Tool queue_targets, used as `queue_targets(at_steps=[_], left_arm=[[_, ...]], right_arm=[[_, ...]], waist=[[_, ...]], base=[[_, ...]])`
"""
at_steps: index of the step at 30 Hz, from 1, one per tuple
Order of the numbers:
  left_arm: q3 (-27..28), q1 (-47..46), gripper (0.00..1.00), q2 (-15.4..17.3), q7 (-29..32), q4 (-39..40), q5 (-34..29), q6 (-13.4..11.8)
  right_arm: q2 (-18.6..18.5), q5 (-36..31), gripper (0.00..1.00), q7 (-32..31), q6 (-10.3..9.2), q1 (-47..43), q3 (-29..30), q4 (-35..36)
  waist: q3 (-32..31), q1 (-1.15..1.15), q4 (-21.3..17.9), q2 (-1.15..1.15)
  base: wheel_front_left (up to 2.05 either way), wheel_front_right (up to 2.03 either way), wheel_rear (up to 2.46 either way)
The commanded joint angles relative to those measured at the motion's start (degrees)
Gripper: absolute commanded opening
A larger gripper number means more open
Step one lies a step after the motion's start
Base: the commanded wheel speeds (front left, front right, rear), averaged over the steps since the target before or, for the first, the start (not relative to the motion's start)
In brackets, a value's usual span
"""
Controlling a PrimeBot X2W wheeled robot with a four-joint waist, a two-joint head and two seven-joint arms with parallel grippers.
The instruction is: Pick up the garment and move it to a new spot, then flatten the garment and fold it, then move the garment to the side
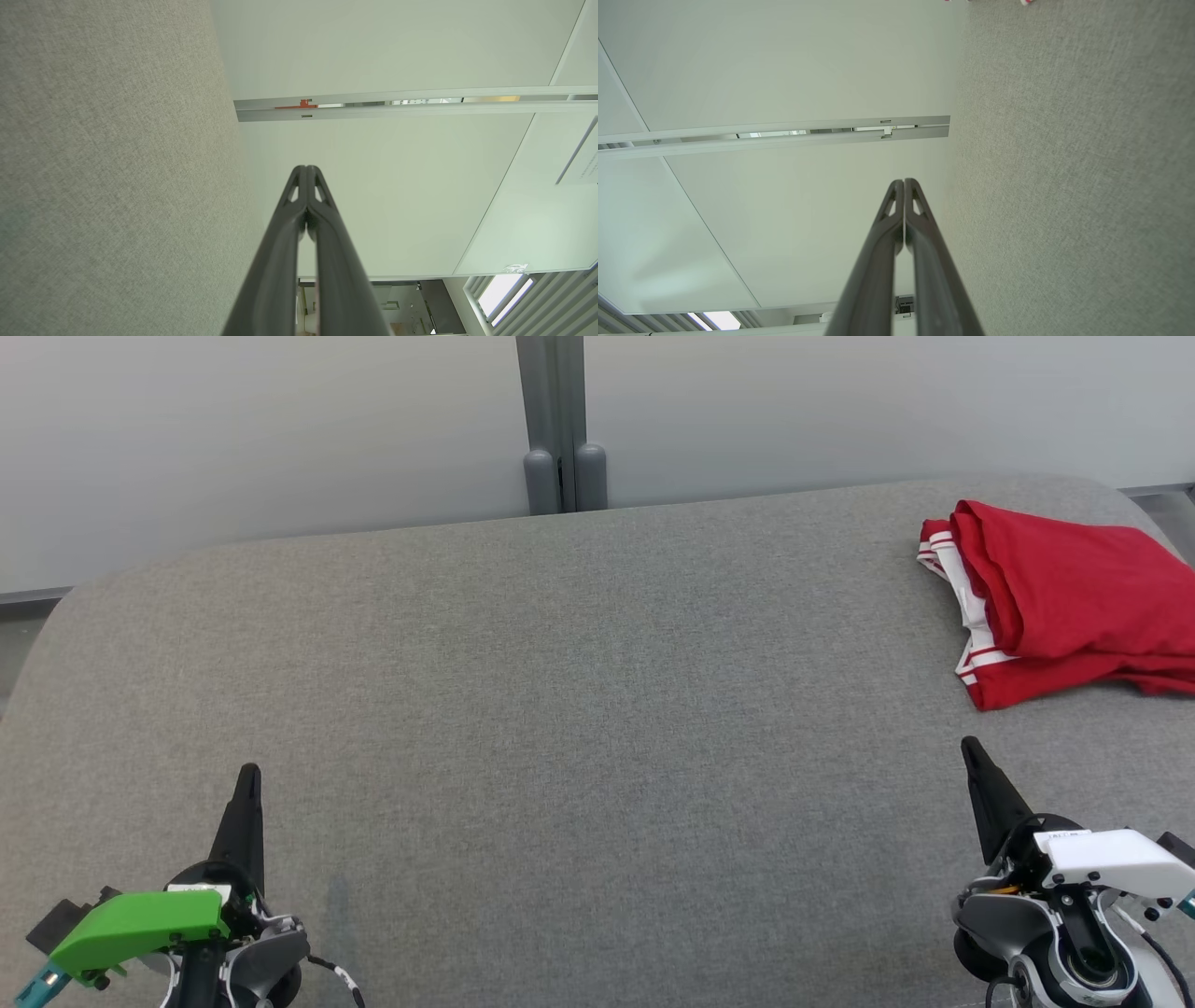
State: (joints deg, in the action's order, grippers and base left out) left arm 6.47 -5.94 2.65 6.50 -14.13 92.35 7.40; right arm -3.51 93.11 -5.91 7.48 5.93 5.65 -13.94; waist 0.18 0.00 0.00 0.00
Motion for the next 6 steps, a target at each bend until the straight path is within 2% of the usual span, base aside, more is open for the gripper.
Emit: queue_targets(at_steps=[1,6], left_arm=[[0.2,-0.6,0.0,0.4,0.3,0.1,0.1,0.2],[0.2,-0.6,0.0,0.4,0.3,0.1,0.1,0.2]], right_arm=[[0.0,0.0,0.0,-0.1,0.02,0.4,0.2,-0.1],[0.1,-0.1,0.0,-0.1,0.02,0.4,0.2,-0.1]], waist=[[0.0,0.0,0.0,0.0],[0.0,0.0,0.0,0.0]], base=[[0.0,0.0,0.0],[0.0,0.0,0.0]])
